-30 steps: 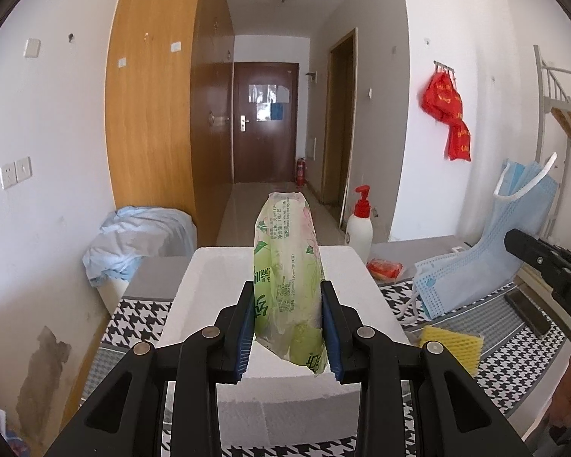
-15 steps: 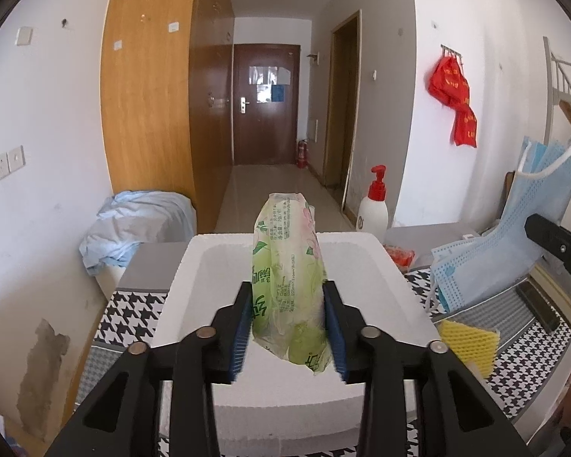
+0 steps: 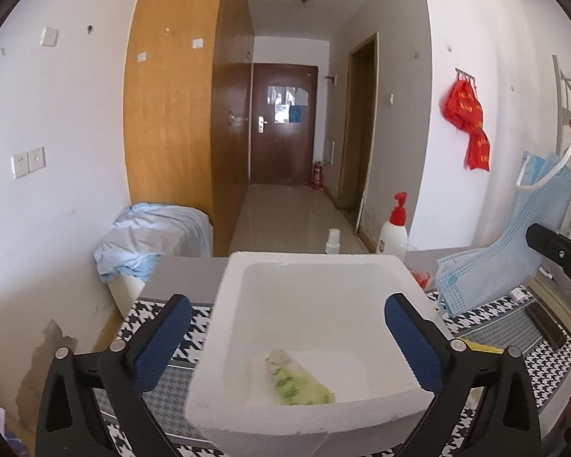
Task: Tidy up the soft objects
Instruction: 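Open the left gripper to drop the tissue bag into the box, then carry the blue mask with the right gripper over the box and lower it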
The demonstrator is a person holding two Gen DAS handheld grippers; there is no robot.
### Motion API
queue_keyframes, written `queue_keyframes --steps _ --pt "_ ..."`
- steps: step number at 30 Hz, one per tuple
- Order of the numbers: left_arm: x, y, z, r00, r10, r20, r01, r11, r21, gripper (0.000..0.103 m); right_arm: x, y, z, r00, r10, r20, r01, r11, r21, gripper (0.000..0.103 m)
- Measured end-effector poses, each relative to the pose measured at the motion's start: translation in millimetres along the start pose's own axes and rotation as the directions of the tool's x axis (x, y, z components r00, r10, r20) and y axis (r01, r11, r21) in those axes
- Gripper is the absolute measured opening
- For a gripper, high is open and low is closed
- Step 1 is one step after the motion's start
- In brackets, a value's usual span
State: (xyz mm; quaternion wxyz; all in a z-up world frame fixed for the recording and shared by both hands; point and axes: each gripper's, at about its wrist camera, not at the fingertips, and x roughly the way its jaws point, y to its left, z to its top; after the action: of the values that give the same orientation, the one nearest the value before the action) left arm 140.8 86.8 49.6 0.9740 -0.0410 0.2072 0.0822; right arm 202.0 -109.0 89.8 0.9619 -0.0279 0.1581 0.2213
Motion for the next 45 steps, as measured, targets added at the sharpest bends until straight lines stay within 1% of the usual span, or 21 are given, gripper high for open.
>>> queue_keyframes --steps 5,13,19,29,45 --pt "-8.6 14.4 -1.1 1.000 -0.002 0.015 0.002 1.000 -0.016 0.102 -1.5 9.8 4.5 1.000 0.019 0.015 -0.019 1.000 -0.015 0.008" --pt "-22.0 27.7 -3.1 0.999 0.021 0.041 -0.021 1.000 -0.011 0.102 3.6 22.6 4.3 0.999 0.053 0.004 -0.052 0.998 -0.032 0.008" --pt "-27.3 37.1 -5.7 0.997 0.047 0.054 -0.046 0.999 -0.021 0.102 13.7 29.0 4.5 0.996 0.081 -0.023 -0.081 0.996 -0.030 0.008" --pt "-27.2 51.2 -8.7 0.996 0.074 0.049 -0.072 0.996 -0.044 0.102 23.6 44.1 4.6 0.991 0.119 -0.058 -0.122 0.991 -0.051 0.008" --pt "-35.8 60.9 -15.7 0.995 0.086 0.060 -0.084 0.996 -0.037 0.102 48.7 63.6 -2.0 0.979 0.131 -0.154 -0.145 0.986 -0.086 0.008"
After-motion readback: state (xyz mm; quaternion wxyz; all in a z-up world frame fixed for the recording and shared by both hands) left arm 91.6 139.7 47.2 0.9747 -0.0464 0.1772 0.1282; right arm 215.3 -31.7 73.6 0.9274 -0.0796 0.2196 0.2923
